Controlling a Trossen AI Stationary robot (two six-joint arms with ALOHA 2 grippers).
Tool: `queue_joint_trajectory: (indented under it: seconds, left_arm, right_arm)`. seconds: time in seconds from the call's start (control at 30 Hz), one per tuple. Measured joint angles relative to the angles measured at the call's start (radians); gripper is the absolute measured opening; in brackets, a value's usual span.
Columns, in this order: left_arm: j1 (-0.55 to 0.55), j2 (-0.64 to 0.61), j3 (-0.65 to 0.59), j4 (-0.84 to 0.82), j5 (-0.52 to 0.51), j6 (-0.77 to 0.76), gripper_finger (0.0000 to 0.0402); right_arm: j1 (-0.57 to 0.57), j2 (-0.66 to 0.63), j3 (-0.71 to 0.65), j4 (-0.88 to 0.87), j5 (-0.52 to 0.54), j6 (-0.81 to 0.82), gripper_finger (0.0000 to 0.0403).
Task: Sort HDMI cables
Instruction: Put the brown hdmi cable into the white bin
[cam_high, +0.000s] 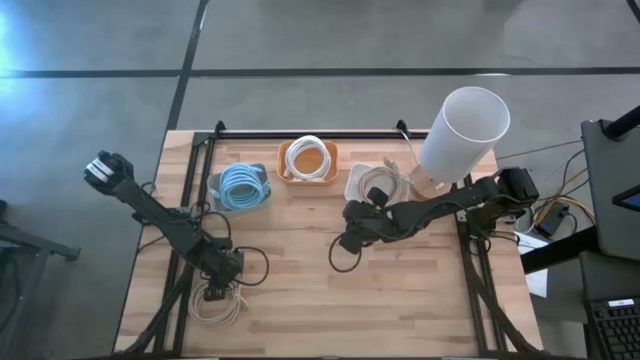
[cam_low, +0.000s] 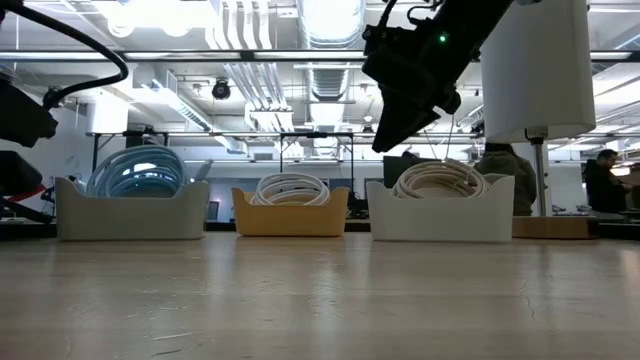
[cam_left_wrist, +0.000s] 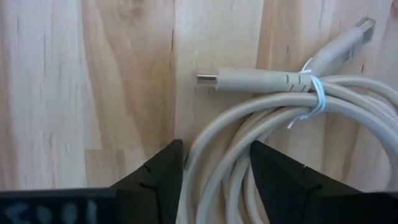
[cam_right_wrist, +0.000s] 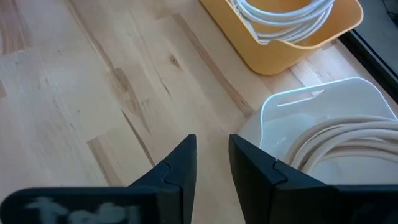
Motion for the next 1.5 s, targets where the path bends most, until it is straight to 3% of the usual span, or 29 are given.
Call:
queue_joint_trajectory:
  seconds: [0.1,0.3,0.5,0.67,0.93,1.1,1.23,1.33,1.5]
  left_arm:
    - [0.000,0.005,-0.001,0.000,0.005,0.003,0.0144]
    - [-0.001,0.006,0.005,0.007,0.018,0.004,0.0021]
    - [-0.002,0.006,0.076,0.015,-0.047,-0.001,0.0007]
    - [0.000,0.010,0.207,-0.023,-0.299,0.039,0.0005]
    - [0.056,0.008,0.403,-0.060,-0.720,0.232,0.0004]
    - [0.105,0.028,0.453,-0.043,-0.972,0.342,0.0004]
    - [0.139,0.035,0.461,0.048,-1.189,0.410,0.0005]
    - [0.164,0.036,0.462,0.141,-1.252,0.431,0.0006]
    - [0.197,0.049,0.462,0.199,-1.260,0.460,0.0005]
  right_arm:
    - [0.000,0.000,-0.016,0.001,0.000,0.000,0.0085]
    - [0.000,0.000,-0.043,0.003,0.000,0.025,0.0079]
    - [0.000,0.000,-0.043,0.007,0.000,0.029,0.0079]
    - [0.009,-0.005,-0.038,0.007,-0.003,0.029,0.0086]
    - [0.073,-0.093,-0.013,0.017,-0.003,0.058,0.0093]
    - [0.138,-0.136,-0.022,0.139,-0.008,0.044,0.0089]
    - [0.175,-0.124,-0.040,0.271,-0.072,-0.014,0.0086]
    - [0.184,-0.097,-0.044,0.370,-0.076,-0.033,0.0090]
    - [0.180,-0.064,-0.045,0.496,-0.075,-0.128,0.0097]
